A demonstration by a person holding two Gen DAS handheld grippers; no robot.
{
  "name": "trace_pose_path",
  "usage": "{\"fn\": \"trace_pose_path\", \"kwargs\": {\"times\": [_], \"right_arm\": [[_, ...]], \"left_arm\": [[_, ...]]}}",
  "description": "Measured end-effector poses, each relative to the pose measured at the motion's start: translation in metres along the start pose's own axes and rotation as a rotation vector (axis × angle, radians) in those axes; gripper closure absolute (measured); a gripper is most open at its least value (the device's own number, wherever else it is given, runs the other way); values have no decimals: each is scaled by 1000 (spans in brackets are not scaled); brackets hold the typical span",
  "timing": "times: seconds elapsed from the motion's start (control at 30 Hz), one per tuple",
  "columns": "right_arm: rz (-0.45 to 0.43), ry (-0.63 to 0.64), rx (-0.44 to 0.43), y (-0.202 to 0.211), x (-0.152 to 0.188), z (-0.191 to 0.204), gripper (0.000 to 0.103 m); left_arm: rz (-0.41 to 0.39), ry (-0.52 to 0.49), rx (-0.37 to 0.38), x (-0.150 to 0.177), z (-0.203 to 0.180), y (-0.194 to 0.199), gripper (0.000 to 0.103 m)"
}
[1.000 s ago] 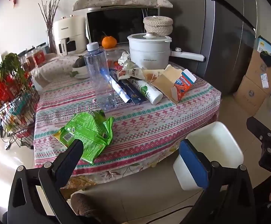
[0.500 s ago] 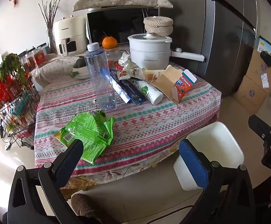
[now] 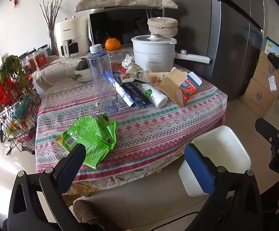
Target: Collect trash
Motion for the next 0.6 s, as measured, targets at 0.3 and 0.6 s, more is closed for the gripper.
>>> {"fn": "trace_pose_path", "kwargs": {"times": [0.3,0.6], "right_arm": [[0,2,0,1,1,0,0],[2,1,-2,0,1,1,0]], "left_arm": [[0,0,0,0,1,-1,0],[-3,0,-3,-1,0,0,0]]}}
Point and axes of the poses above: each gripper's, at about its wrist camera, not at the fingertips, and y roughly against the way its jaws point, z to its left, x to its underside, the point moved 7 cm from there along -y, roughly the way its jaws point, and after that the axes turned 14 degrees about -x, right-handed, at the moved point
